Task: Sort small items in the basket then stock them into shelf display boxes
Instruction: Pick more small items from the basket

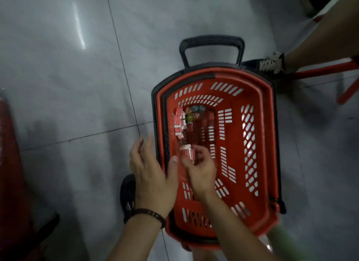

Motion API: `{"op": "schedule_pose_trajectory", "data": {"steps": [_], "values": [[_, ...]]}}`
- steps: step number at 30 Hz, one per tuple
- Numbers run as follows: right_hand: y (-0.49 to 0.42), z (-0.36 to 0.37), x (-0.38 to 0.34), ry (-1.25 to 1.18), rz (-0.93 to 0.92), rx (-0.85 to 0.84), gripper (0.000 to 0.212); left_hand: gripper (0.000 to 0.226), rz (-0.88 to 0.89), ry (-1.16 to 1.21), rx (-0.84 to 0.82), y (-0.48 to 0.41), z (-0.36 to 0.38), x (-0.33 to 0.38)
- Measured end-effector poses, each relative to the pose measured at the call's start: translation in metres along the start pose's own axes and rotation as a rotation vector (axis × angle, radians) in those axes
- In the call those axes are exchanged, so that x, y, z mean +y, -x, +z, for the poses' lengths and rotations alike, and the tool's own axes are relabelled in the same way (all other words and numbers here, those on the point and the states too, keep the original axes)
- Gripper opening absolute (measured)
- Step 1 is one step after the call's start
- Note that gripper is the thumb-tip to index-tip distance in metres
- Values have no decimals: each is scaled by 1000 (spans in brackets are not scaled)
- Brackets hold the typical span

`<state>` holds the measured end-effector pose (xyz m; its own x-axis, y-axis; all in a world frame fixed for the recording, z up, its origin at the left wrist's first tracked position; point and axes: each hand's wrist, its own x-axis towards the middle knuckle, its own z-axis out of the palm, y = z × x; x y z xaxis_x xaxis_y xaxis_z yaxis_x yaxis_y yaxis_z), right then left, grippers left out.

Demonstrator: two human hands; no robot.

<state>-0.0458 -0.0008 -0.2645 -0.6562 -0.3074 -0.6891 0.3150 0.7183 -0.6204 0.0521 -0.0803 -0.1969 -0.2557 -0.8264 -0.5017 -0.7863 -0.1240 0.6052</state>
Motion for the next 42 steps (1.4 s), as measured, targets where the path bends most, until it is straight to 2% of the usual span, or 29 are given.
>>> {"op": "schedule_pose_trajectory", "data": {"steps": [3,5,8,10,14,18,20,22,25,28,33,38,42], "values": [[73,-28,-72,23,-119,-29,53,29,-275,360,-61,29,-52,41],[118,-42,-110,82,-201,-31,61,24,-435,658,-211,52,-88,74],[189,-63,-172,277,-395,-59,65,25,-515,925,-324,88,-153,119],[231,-74,-202,377,-520,-128,64,23,-463,922,-325,112,-189,141],[307,-107,-265,322,-719,-291,54,21,-307,820,-240,161,-272,180],[368,-136,-312,320,-842,-449,41,23,-184,797,-211,227,-344,196],[396,-145,-331,353,-834,-560,32,24,-157,821,-199,263,-372,197],[430,-151,-348,378,-808,-706,25,23,-165,872,-128,303,-398,191],[481,-146,-365,378,-819,-803,20,20,-181,977,14,356,-430,176],[538,-129,-373,216,-819,-868,18,21,-180,1105,152,403,-463,159],[637,-89,-363,6,-750,-957,20,18,-67,1178,294,472,-518,129],[737,-38,-330,37,-752,-1028,28,16,-3,1088,489,545,-569,65],[825,-2,-306,90,-859,-1112,22,13,42,974,748,611,-610,14]]}}
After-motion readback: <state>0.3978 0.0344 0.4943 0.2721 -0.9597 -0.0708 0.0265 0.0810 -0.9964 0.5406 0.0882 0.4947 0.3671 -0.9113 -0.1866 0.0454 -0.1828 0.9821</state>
